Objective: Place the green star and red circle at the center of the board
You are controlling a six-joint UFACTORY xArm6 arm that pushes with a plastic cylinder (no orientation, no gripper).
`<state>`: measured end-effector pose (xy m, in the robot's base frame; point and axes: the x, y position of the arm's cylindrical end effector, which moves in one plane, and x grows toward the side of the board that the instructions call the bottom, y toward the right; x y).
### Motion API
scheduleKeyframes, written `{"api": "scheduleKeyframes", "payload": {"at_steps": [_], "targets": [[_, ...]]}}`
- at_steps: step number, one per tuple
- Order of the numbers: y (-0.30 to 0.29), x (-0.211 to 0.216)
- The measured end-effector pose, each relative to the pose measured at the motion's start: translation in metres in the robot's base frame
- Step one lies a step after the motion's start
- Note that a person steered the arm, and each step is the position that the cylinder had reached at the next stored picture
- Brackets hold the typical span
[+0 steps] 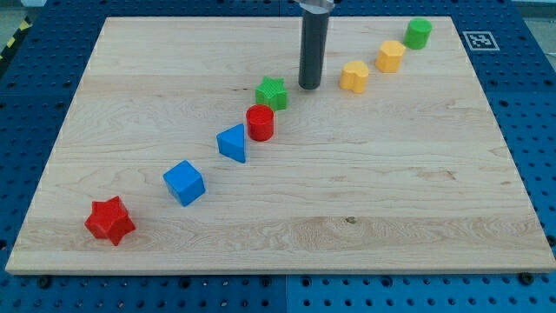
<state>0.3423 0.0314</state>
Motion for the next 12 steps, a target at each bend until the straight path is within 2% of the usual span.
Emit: {"api": "scheduleKeyframes", "payload": {"at_steps": [2,3,5,10,11,12], "targets": [[-0.119,-0.017],[-0.146,0.016],[-0.131,0.027],[-0.037,0.047],[-0.028,0.047],[-0.048,0.047]]}}
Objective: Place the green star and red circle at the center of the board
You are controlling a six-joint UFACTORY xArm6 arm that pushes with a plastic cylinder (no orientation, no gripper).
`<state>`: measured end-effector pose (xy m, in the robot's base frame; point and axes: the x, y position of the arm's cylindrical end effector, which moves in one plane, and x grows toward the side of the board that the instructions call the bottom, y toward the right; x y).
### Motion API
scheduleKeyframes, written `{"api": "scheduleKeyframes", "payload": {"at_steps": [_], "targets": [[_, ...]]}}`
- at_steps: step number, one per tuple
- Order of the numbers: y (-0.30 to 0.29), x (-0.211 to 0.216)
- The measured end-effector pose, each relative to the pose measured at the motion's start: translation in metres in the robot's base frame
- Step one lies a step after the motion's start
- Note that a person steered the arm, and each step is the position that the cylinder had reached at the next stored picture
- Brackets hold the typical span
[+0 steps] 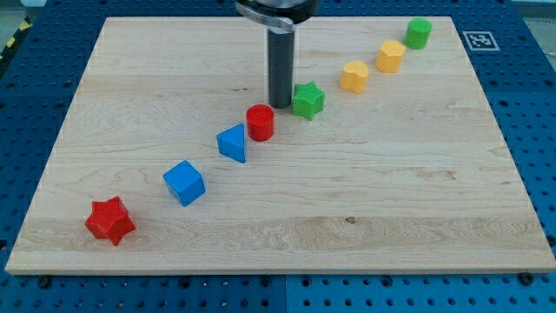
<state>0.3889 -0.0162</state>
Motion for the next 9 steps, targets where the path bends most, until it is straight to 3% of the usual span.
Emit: {"api": "scheduleKeyframes", "payload": {"at_steps": [2,3,5,8,9], "targets": [[-0.08,0.018],[-0.082,0.049],[-0.069,0.049],[-0.004,0.047],[-0.044,0.034]]}}
